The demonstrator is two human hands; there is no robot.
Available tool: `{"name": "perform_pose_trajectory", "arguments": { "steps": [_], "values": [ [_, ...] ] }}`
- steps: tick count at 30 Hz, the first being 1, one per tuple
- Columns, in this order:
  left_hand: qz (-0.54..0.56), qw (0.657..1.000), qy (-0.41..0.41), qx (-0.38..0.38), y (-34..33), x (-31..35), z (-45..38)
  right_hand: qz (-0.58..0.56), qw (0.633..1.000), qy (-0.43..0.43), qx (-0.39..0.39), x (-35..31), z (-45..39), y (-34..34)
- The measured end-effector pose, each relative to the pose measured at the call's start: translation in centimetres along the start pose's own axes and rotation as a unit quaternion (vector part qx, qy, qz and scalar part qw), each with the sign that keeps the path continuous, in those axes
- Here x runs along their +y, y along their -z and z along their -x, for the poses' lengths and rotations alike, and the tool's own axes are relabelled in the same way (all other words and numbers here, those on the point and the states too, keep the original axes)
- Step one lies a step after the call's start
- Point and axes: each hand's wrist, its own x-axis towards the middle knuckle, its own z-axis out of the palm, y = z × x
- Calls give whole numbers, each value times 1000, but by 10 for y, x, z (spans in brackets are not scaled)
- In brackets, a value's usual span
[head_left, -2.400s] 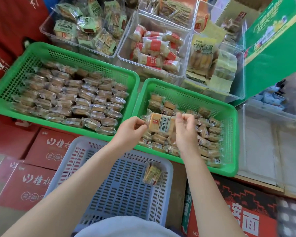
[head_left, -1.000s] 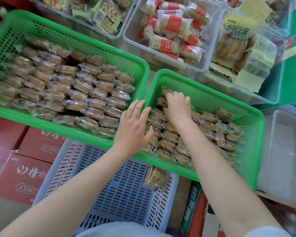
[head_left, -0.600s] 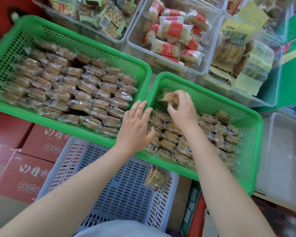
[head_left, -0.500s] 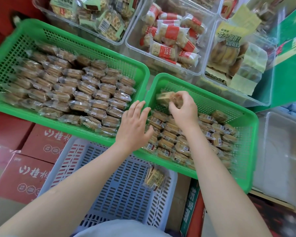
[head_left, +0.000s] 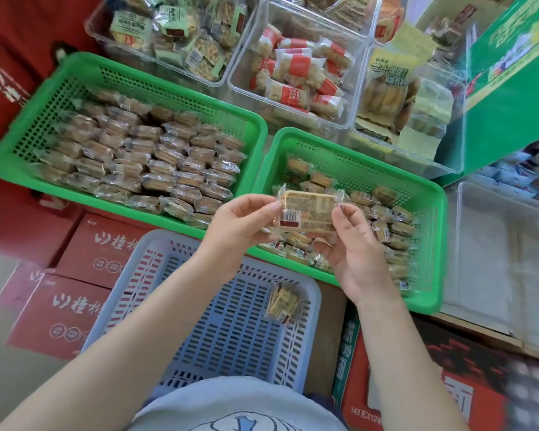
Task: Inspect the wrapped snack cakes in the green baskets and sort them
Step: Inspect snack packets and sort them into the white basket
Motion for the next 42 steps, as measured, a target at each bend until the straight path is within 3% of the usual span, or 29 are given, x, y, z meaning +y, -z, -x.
{"name": "perform_pose_trajectory", "arguments": {
  "steps": [3, 5, 9, 11, 13, 19, 24, 28, 38, 42],
  "values": [
    [8, 999, 27, -29, 5, -4, 15, 10, 1000, 11, 10, 6, 15, 0],
    [4, 999, 22, -43, 8, -7, 24, 76, 996, 42, 30, 8, 25, 1],
    [-24, 999, -6, -41, 11, -12, 42, 312, 928, 181, 97, 9, 45, 2],
    [-41, 998, -11, -36, 7, -14, 50, 367, 893, 236, 110, 9, 57, -3],
    [-30, 999, -8, -40, 4, -14, 58, 373, 884, 258, 117, 9, 66, -7],
    [44, 993, 24, -104, 7, -11, 71, 260, 944, 161, 127, 12, 82, -4],
    [43, 990, 4, -138, 6, -11, 85, 147, 981, 103, 74, 7, 96, -7],
    [8, 992, -11, -127, 6, -13, 92, 157, 985, 70, 32, 10, 101, -3],
    [-82, 994, -48, -52, 8, -22, 106, 266, 953, 106, 101, 32, 108, -2],
    [-36, 998, -15, -56, 10, -21, 111, 195, 969, 101, 111, 33, 114, 1]
  ]
}}
